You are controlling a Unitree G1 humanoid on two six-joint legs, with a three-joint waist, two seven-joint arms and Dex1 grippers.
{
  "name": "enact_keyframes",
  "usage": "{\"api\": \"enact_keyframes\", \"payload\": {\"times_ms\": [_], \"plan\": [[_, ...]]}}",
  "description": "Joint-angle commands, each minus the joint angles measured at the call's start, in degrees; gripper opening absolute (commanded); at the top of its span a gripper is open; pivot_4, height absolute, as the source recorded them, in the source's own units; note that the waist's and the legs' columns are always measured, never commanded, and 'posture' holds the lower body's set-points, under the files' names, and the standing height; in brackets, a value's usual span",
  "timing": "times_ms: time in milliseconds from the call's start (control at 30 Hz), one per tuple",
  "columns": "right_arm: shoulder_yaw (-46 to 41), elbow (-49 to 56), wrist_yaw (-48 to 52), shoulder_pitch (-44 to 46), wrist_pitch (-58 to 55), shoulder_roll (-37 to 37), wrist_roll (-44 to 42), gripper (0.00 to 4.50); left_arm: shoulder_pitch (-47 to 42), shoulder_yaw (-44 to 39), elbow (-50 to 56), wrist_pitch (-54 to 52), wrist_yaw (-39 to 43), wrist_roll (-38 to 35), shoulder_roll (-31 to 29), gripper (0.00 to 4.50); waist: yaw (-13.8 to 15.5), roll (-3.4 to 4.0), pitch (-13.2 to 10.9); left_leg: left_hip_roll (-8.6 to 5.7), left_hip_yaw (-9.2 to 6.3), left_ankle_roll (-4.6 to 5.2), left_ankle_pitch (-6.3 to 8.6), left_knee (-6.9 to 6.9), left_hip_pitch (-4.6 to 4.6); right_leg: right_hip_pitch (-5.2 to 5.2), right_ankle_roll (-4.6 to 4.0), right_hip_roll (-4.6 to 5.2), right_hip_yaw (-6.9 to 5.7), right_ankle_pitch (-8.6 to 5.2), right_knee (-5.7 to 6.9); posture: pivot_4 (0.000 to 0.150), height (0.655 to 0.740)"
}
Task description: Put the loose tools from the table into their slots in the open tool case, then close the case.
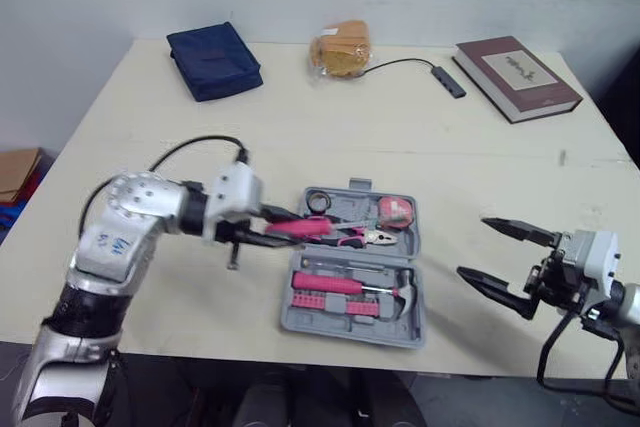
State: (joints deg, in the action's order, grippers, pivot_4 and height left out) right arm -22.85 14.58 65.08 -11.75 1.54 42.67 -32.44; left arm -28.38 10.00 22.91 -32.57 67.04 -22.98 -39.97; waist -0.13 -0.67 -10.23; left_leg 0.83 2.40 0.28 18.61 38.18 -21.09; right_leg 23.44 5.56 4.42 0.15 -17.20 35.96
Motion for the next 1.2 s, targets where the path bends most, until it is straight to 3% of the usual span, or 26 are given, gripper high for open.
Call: {"api": "enact_keyframes", "payload": {"times_ms": [33, 367, 1067, 1100, 1200], "plan": [[-1.75, 1.85, 1.59, -1.28, 1.29, 0.92, -0.40, 4.50, 2.09, 5.40, 7.64, -4.39, -1.05, 1.25, -2.75, 0.55, -0.35, 0.00, 0.00, 0.01, 0.02, -0.01, -0.01, -0.01, 0.01, 0.01, -0.01, -0.04, 0.04, -0.01, 0.00, 0.150, 0.7400], [-1.99, 6.46, 5.52, -7.08, 0.41, 1.72, -2.57, 4.50, 3.26, 13.09, 10.60, -8.13, -3.29, 6.70, -7.98, 0.55, 0.07, 0.00, 0.00, 0.03, 0.00, -0.06, -0.04, -0.02, 0.06, 0.01, -0.08, -0.22, 0.09, -0.04, 0.01, 0.150, 0.7400], [-0.86, 9.71, 7.34, -11.50, 0.25, 1.10, -2.47, 4.50, 2.22, 19.31, 6.66, -9.60, -6.43, 11.43, -4.30, 0.55, 0.23, 0.00, 0.00, -0.01, -0.02, -0.03, -0.04, 0.02, 0.06, -0.02, -0.09, -0.23, 0.08, -0.05, 0.01, 0.150, 0.7400], [-0.84, 9.71, 7.29, -11.52, 0.22, 1.07, -2.47, 4.50, 2.12, 19.23, 6.69, -9.65, -6.57, 11.55, -4.32, 1.05, 0.23, 0.00, 0.00, -0.01, -0.01, -0.03, -0.04, 0.02, 0.07, -0.02, -0.09, -0.23, 0.08, -0.05, 0.02, 0.150, 0.7400], [-0.86, 9.76, 7.30, -11.72, 0.24, 1.00, -2.50, 4.50, 1.95, 18.30, 6.78, -8.47, -7.18, 11.52, -3.69, 1.05, 0.22, 0.00, 0.00, -0.01, -0.02, -0.03, -0.04, 0.02, 0.08, -0.03, -0.09, -0.22, 0.09, -0.05, 0.02, 0.150, 0.7400]]}}
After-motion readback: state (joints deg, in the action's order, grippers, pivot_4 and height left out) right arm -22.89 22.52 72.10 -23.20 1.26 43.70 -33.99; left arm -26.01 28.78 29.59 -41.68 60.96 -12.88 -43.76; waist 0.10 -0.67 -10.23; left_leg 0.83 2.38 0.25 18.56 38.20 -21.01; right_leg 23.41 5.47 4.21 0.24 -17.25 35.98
